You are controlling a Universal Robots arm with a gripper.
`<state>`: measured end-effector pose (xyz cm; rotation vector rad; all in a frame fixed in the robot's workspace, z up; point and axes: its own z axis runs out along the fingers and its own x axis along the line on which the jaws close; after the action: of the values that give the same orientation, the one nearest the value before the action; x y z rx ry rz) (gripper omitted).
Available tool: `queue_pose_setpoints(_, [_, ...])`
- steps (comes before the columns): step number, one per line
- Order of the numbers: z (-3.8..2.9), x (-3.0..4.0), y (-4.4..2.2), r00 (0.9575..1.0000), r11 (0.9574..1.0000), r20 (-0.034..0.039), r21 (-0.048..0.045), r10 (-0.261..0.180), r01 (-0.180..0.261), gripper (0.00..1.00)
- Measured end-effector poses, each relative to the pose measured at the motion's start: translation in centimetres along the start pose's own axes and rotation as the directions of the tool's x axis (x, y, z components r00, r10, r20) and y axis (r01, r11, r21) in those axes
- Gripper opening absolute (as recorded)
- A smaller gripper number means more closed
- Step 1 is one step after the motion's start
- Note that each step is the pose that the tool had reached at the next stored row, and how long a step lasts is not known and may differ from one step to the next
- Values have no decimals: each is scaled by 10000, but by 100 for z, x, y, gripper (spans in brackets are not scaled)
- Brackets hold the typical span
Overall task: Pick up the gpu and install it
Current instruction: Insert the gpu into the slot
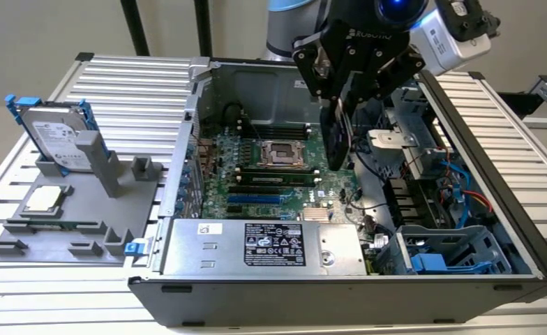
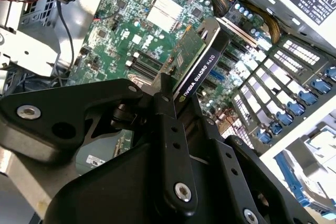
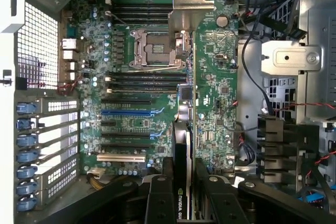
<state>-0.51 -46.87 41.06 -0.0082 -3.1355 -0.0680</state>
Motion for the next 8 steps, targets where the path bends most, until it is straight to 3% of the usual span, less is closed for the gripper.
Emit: queue_pose_setpoints(8, [0, 0, 0, 9993, 9993, -16, 2, -371, 372, 0])
